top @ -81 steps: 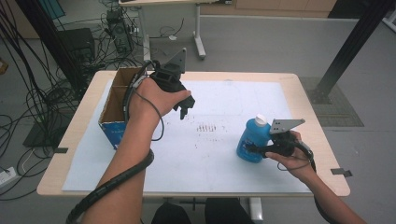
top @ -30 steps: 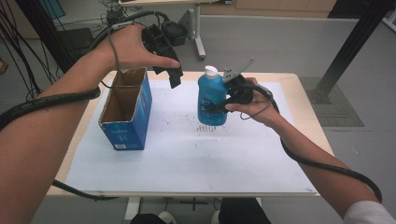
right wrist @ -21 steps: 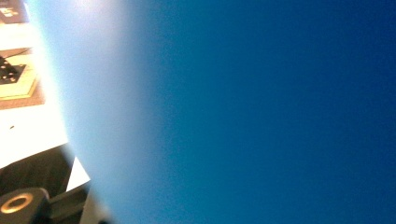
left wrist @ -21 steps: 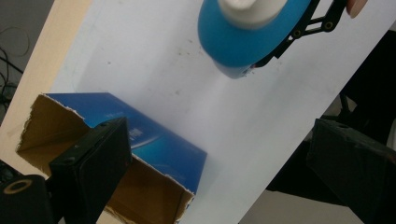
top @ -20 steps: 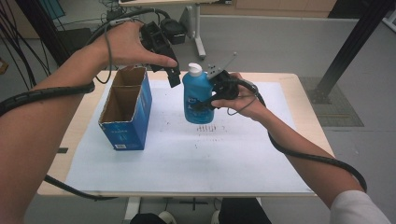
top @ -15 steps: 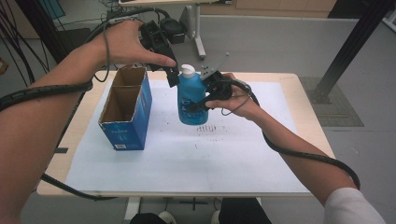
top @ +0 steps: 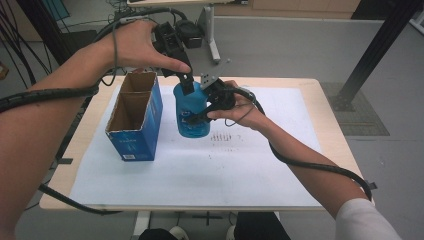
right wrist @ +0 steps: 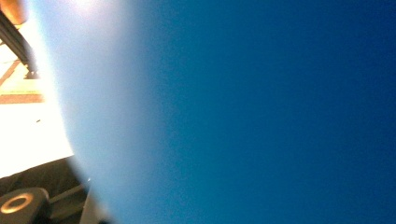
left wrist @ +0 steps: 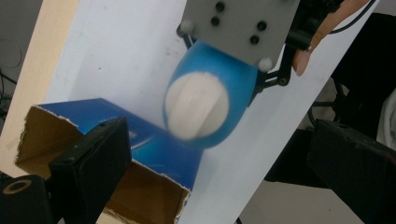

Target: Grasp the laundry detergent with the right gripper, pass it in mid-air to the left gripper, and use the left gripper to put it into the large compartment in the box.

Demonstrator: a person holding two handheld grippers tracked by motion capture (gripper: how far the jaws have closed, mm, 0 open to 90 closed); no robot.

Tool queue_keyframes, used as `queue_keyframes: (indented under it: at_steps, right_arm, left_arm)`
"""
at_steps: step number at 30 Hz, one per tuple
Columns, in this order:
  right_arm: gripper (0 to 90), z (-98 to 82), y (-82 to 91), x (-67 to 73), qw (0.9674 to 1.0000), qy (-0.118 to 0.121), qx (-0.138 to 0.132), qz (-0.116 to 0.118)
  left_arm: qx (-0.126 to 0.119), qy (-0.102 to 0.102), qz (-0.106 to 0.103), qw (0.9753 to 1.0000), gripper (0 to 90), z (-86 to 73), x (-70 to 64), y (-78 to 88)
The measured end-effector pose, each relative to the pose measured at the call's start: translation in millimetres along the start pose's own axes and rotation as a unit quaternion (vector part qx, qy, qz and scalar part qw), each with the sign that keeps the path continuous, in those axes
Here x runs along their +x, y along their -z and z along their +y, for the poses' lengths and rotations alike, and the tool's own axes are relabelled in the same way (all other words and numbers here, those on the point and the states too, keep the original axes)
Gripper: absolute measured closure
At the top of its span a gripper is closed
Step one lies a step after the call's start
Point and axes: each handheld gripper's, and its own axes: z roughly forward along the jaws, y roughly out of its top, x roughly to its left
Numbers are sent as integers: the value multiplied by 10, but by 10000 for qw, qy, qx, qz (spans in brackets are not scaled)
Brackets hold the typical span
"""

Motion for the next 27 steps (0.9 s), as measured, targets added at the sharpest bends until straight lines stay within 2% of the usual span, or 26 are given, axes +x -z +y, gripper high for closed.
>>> queue_keyframes:
  at_steps: [3, 13, 19, 27]
  right_arm:
    - [442, 32, -32, 34, 9999, 79, -27, 76]
    - [441, 54, -29, 112, 9994, 282, -61, 190]
    - [441, 106, -10, 152, 9989, 403, -83, 233]
    - [441, 135, -14, 177, 9985, 467, -61, 280]
  left_arm:
    - [-5, -72, -98, 9999, 65, 16, -33, -16]
    - [140, -177, -216, 9995, 63, 19, -84, -136]
    - [198, -296, -304, 9989, 58, 18, -87, -200]
    - [241, -333, -328, 9986, 58, -8, -77, -274]
